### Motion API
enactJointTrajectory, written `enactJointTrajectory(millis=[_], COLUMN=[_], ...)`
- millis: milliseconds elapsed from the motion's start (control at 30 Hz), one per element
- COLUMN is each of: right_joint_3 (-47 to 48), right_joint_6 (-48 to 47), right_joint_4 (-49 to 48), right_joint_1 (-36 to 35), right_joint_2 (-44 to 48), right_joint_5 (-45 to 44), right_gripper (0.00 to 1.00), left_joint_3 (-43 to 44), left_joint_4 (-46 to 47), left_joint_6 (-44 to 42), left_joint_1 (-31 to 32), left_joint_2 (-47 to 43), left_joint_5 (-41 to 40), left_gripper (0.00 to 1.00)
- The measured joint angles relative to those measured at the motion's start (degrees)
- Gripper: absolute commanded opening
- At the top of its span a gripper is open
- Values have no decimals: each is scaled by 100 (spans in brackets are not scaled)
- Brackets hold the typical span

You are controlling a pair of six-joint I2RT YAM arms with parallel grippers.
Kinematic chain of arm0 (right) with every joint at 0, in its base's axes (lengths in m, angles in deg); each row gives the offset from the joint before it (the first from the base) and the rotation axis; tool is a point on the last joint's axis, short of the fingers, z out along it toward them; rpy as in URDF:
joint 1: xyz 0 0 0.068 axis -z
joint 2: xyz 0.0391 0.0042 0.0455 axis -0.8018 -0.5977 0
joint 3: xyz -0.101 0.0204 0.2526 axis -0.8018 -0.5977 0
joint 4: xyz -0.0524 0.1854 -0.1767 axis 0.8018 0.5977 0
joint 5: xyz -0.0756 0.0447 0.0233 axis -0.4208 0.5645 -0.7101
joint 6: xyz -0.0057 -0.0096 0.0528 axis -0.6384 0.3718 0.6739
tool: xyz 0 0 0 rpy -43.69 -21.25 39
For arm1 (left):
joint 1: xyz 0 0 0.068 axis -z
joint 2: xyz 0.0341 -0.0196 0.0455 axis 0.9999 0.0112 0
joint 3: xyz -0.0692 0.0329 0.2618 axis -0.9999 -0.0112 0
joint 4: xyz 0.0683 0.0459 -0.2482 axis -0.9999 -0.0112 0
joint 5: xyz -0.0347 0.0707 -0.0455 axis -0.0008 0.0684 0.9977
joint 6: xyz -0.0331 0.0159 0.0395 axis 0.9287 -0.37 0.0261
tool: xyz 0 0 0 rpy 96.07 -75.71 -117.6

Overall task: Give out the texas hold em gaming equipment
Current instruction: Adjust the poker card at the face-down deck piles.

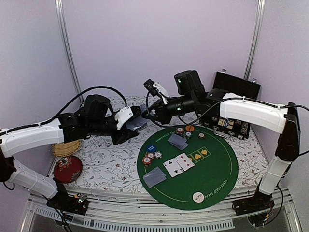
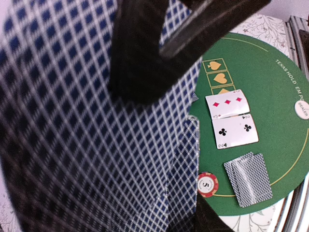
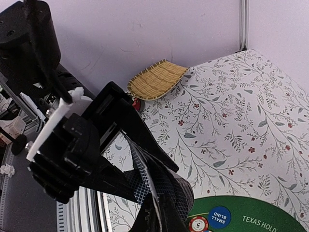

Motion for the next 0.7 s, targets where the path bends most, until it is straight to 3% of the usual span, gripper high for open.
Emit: enactJointTrajectory(millis=[433,600,700], right_joint_3=[-90,-92,-92], right_joint_6=[260,201,168], right_joint_4=[-114,-9,92], right_joint_1=[-9,-35,-33], right_joint_2=[-184,-149,-118], right_joint_5=[-4,-299,-501], right_gripper=[29,28,21], left_joint_3=[0,0,0], left_joint_4=[2,2,2], left_joint_6=[0,0,0], left_joint_1=[0,0,0], left_joint_2=[0,0,0], left_joint_5=[-4,-15,0], left_gripper=[45,45,45])
